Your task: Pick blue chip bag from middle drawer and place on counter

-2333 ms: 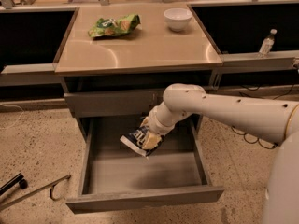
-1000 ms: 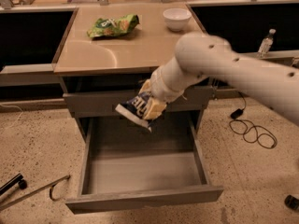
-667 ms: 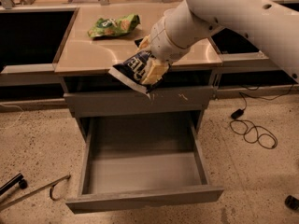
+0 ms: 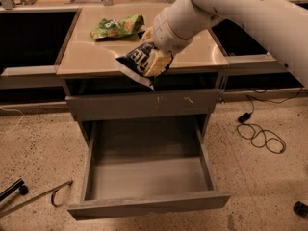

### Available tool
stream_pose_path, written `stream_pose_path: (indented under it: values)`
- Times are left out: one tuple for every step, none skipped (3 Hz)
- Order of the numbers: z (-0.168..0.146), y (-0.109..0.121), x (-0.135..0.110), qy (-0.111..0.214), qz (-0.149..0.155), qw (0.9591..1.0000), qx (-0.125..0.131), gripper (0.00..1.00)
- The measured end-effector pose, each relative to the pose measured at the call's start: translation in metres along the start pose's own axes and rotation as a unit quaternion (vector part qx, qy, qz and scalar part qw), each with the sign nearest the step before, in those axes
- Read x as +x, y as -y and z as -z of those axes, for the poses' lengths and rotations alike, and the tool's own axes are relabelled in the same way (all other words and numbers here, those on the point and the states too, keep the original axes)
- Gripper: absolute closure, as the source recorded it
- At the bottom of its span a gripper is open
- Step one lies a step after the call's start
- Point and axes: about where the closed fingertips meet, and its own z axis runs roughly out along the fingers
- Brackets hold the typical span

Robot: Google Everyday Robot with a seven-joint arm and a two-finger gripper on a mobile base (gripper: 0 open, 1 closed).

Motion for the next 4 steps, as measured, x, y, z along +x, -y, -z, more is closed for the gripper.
stream_pose_path:
  values:
    - [-0.056,0.035,0.04,-0.022,0.008,0.9992,-0.033,1.0]
    - [-0.116,0.061,0.084,-0.045,-0.008,0.9972,-0.059,1.0]
    - [-0.116,0.061,0.083,-0.045,-0.008,0.9972,-0.059,1.0]
    - [-0.075,0.08,0.064,-0.053,0.013,0.9985,-0.009,1.0]
